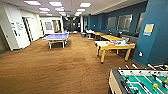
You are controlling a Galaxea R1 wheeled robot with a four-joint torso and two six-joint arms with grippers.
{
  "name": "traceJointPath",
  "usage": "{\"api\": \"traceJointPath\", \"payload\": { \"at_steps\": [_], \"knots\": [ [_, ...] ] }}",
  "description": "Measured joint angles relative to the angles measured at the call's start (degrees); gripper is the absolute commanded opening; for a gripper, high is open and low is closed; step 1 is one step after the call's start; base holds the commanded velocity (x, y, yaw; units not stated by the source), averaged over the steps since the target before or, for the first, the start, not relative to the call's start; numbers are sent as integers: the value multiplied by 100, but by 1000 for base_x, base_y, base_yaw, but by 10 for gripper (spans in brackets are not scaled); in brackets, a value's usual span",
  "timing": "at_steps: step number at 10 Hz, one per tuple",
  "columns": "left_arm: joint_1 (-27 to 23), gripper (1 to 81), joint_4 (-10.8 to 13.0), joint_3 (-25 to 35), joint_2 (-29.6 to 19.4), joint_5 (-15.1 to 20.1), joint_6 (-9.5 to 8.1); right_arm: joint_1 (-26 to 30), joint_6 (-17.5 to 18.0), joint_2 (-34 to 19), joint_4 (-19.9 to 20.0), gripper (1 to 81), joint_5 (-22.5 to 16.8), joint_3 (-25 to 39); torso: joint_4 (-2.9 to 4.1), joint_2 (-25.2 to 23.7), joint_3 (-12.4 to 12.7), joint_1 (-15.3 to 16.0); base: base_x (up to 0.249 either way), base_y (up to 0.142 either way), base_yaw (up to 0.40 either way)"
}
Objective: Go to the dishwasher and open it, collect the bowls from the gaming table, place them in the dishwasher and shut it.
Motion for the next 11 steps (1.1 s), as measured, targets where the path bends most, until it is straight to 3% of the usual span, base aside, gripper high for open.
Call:
{"api": "traceJointPath", "payload": {
  "at_steps": [5, 11],
  "knots": [
    [0, 811, 0, 0, 0, 0, 0, -2, 0, 29, 2, 811, -2, 0, 0, 0, -2, 0, 191, 0, 0],
    [4, 811, 0, -4, 0, -1, 0, 24, 0, 2, 0, 811, 6, 0, 0, 2, -2, 0, 163, 87, 0]
  ]
}}
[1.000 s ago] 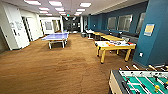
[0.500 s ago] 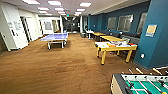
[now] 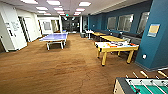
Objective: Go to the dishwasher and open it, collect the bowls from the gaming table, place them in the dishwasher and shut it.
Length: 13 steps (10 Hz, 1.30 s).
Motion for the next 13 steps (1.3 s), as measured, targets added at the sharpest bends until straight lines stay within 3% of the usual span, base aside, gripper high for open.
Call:
{"api": "traceJointPath", "payload": {
  "at_steps": [5, 13],
  "knots": [
    [-2, 811, 0, 4, -2, 0, 1, -28, 0, 28, -1, 811, -9, 0, 0, 0, 0, 0, 140, 106, 0],
    [11, 811, 0, 4, 16, -2, 1, -13, 20, 16, 2, 811, -11, -2, 0, -2, 0, 0, 138, 59, 0]
  ]
}}
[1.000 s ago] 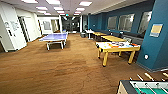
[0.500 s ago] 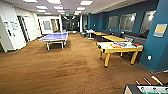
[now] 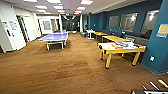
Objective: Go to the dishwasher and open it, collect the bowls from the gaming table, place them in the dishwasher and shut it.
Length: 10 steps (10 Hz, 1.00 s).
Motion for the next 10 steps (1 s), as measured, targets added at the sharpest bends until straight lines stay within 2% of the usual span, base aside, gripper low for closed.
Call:
{"api": "traceJointPath", "payload": {
  "at_steps": [10],
  "knots": [
    [5, 811, 0, -15, 59, 2, 0, 33, 22, -51, -2, 811, 5, -26, 0, 2, 0, 0, 147, 0, 0]
  ]
}}
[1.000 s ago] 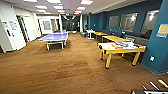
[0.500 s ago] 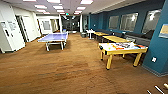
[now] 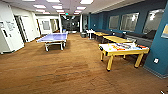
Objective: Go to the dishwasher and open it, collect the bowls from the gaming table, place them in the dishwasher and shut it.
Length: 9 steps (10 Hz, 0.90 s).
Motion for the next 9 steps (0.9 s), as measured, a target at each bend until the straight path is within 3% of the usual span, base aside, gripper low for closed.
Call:
{"api": "traceJointPath", "payload": {
  "at_steps": [9],
  "knots": [
    [-2, 811, 1, 0, 30, -2, 0, -6, 16, -1, 2, 811, -5, 2, 0, -2, 0, 0, 173, 0, 0]
  ]
}}
